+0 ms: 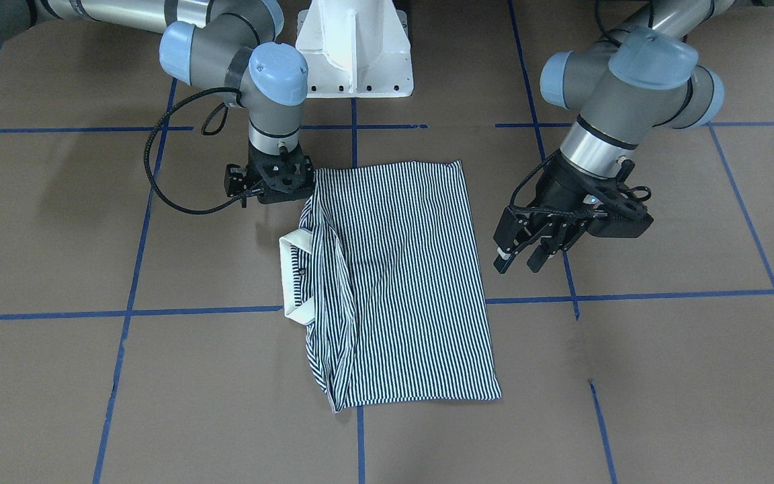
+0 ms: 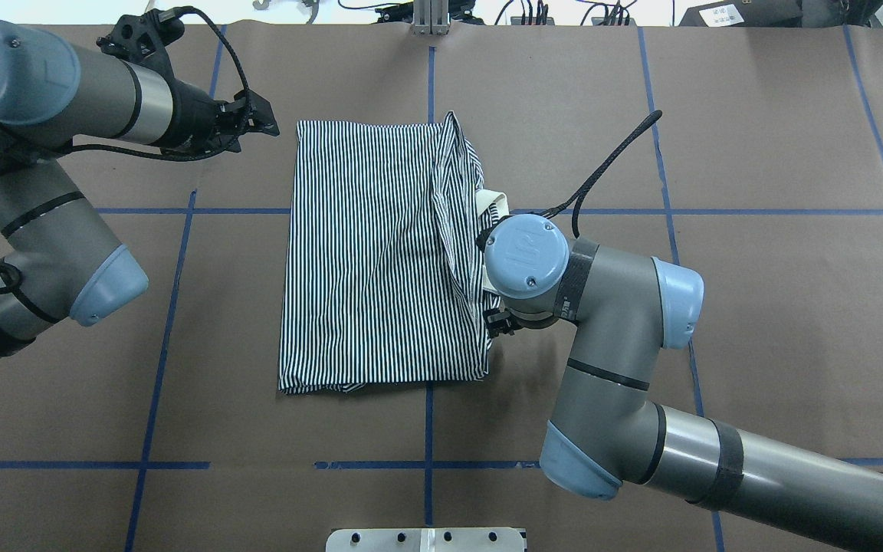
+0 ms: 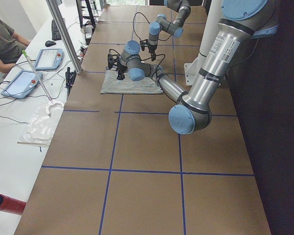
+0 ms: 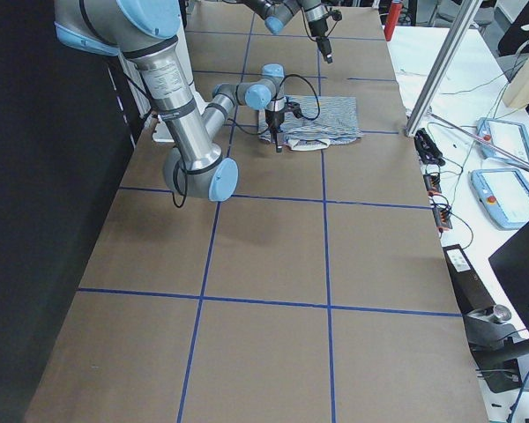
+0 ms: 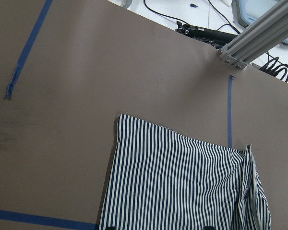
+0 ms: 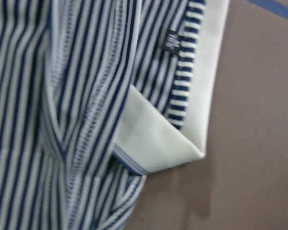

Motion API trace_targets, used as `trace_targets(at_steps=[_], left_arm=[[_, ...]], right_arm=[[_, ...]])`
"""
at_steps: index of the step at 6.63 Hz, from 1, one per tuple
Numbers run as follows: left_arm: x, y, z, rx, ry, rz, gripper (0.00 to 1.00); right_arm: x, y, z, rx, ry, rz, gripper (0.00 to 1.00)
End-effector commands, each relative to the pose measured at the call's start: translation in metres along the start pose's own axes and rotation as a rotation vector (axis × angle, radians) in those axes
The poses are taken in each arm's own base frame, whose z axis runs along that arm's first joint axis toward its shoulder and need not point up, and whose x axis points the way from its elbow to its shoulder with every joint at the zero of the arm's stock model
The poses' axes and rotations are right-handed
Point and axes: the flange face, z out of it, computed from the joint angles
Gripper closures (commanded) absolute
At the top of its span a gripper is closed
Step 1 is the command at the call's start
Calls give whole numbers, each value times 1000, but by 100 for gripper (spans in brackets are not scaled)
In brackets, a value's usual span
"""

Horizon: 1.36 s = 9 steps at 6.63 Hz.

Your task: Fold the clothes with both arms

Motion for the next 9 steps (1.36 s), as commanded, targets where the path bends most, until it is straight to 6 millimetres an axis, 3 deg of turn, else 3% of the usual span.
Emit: trace_targets(at_steps=[1, 2, 3, 5, 8, 9], left_arm=[[5, 1, -8, 4, 16, 5, 32], [3, 2, -10, 5, 17, 6, 32], [3, 2, -10, 5, 17, 6, 32], [4, 2, -11, 5, 18, 6, 32], [3, 3, -9, 4, 15, -8, 32], [4, 3, -10, 5, 17, -9, 32]], right_arm=[[-32, 0, -20, 34, -86, 244, 0], [-50, 11, -17, 51, -186, 414, 5], [-64, 24, -15, 30, -228, 594, 18], [-71, 40, -6, -3, -224, 816, 25], [-75, 30, -1, 19, -251, 910, 26], [-74, 22, 18, 17, -268, 968, 26]])
